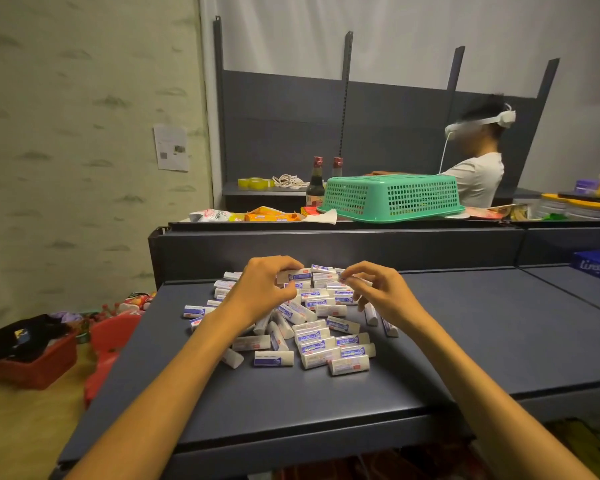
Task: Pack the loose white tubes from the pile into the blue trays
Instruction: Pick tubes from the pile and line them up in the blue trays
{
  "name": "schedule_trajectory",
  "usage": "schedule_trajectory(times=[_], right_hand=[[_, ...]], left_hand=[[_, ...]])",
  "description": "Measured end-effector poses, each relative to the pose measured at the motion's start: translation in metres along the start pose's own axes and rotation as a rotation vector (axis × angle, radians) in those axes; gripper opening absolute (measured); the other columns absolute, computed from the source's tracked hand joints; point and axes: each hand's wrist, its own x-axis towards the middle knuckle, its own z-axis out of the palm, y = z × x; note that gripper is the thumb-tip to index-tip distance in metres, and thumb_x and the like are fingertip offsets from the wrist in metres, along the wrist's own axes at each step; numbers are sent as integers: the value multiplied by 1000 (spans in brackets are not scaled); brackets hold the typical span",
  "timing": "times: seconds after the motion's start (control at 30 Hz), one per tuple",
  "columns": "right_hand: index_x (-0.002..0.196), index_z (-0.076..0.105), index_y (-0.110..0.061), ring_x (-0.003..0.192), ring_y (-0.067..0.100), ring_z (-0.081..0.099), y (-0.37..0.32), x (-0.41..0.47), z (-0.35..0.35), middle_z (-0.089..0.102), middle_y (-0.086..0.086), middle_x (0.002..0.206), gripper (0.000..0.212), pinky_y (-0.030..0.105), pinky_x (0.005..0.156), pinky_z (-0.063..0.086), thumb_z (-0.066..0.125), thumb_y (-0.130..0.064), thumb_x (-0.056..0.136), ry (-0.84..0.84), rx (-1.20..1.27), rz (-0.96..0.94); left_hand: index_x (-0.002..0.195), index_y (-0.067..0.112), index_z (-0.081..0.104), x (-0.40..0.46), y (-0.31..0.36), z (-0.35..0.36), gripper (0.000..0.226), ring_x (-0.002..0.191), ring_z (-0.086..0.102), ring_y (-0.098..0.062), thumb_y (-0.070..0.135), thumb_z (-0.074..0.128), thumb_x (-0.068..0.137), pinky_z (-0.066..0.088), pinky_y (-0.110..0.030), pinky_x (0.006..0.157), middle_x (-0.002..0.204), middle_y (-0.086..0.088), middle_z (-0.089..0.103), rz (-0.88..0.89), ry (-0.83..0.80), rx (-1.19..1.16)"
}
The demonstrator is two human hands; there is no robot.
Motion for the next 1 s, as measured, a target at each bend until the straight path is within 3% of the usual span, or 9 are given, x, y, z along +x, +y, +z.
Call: schedule_trajectory(times=[0.17,0.3,0.43,0.5,0.6,0.7,0.83,1.0], right_hand=[[104,69,-19,69,15,71,-2,-5,-7,66,-2,113,22,24,63,57,73,-13,83,-47,-9,38],[103,61,-23,74,8,70,-3,-11,-17,68,1,106,29,21,61,55,72,-7,83,-25,-26,20],[105,61,-24,91,8,67,5,-22,-38,68,-5,106,30,20,76,57,75,-12,82,-6,-137,-14],[105,64,-24,87,3,66,8,-31,-54,68,-8,102,28,15,75,54,75,-13,82,3,-190,-31],[103,69,-19,76,0,63,15,-52,-86,69,-7,95,23,11,67,49,75,-13,82,39,-217,-42],[103,70,-18,76,5,65,23,-82,-128,71,-4,95,23,16,68,51,76,-13,81,75,-193,-32],[107,68,-20,67,-3,62,33,-127,-193,70,-6,97,28,14,62,50,77,-18,80,90,-225,-8],[106,66,-23,88,13,67,47,-183,-276,68,-6,101,28,23,75,57,76,-16,80,150,-139,51]], left_hand=[[116,16,67,0,4,2,38,96,63,-7,8,70,80,54,-24,87,110,1,70,3,-4,-10],[117,17,67,0,13,5,37,95,62,-6,9,70,81,53,-22,86,110,2,69,5,-7,-7],[117,16,67,6,31,16,37,92,60,-4,9,70,81,52,-19,84,109,2,69,10,-15,-14],[116,16,67,10,45,26,36,92,60,-4,9,70,81,51,-18,84,109,2,69,20,-21,-19],[114,16,69,17,75,47,34,91,61,-5,9,71,80,52,-18,82,107,3,70,55,-25,-34],[110,15,70,24,111,75,33,88,62,-8,8,72,78,52,-20,81,104,1,71,99,-35,-47],[107,13,72,28,170,115,32,84,64,-10,3,70,76,53,-22,81,101,0,72,159,-27,-69],[103,12,73,34,255,165,32,80,64,-9,1,69,74,52,-20,77,96,0,72,229,-27,-84]])
